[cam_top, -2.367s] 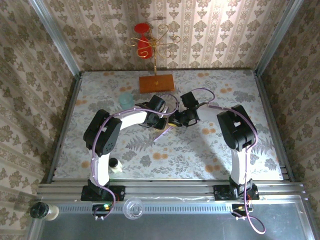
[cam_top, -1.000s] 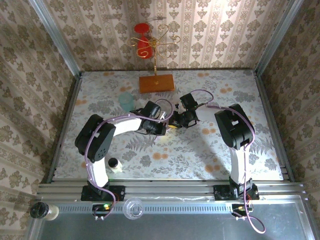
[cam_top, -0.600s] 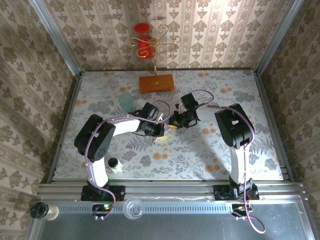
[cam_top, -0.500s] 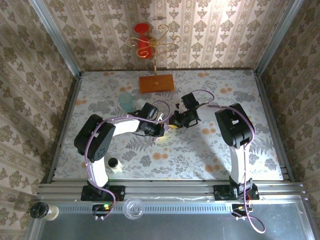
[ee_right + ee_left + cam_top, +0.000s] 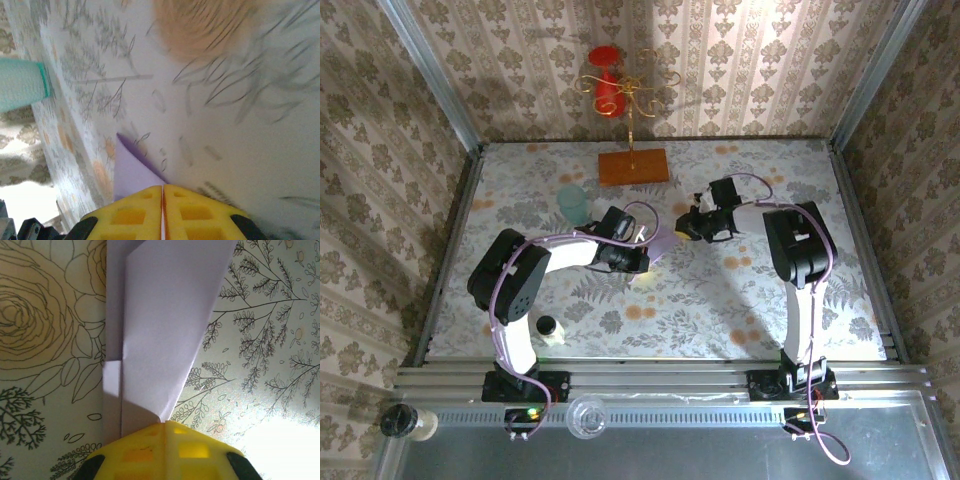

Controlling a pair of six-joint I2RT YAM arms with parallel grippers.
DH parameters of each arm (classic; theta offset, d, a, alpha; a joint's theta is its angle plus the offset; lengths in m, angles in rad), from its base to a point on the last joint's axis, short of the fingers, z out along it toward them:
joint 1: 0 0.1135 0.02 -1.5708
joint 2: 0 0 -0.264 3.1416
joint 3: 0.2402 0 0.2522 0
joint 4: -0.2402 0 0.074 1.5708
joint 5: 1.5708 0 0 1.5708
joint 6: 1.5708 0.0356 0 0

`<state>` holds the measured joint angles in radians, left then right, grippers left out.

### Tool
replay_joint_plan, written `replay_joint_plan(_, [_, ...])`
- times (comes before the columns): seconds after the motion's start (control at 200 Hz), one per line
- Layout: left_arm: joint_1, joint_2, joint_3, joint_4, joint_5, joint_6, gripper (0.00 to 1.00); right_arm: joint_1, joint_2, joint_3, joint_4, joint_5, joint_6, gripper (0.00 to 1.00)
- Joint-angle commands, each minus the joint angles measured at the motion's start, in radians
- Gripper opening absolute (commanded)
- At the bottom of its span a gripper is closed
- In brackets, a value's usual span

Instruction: Fold a paper plane with a square sheet of paper (pick it up from the middle)

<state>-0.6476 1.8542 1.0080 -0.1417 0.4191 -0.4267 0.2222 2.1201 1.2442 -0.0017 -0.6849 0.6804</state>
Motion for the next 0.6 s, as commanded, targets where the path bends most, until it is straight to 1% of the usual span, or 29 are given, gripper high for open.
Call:
replay_joint_plan(0.0, [-0.001, 0.038, -0.030, -0.114, -0.038, -0.004, 0.00, -0.061, 0.037, 0.000, 0.022, 0.138, -0.019, 0.12])
replay_joint_plan(0.065, [0.000, 0.035, -0.021, -0.110, -0.031, -0.004, 0.00, -0.072, 0.025, 0.000, 0.021, 0.136, -0.020, 0.12])
replay_joint_plan(0.13, [0.002, 0.023, -0.007, -0.095, -0.025, -0.007, 0.04, -0.073, -0.005, -0.004, 0.012, 0.139, -0.025, 0.13])
replay_joint_plan(0.185, [0.005, 0.010, 0.017, -0.086, -0.021, -0.008, 0.10, -0.073, -0.040, -0.010, 0.008, 0.140, -0.024, 0.13])
replay_joint_plan(0.285, [0.012, -0.036, 0.055, -0.046, -0.007, -0.025, 0.24, -0.072, -0.116, -0.028, -0.017, 0.159, -0.016, 0.16])
replay_joint_plan(0.4, [0.039, -0.111, 0.062, 0.034, 0.018, -0.069, 0.38, -0.063, -0.200, -0.049, -0.101, 0.209, -0.013, 0.25])
replay_joint_plan(0.51, [0.081, -0.190, 0.023, 0.097, 0.018, -0.116, 0.48, -0.042, -0.273, -0.080, -0.176, 0.260, -0.003, 0.35])
replay_joint_plan(0.595, [0.119, -0.245, -0.022, 0.115, 0.007, -0.123, 0.56, -0.016, -0.325, -0.111, -0.218, 0.302, 0.021, 0.40])
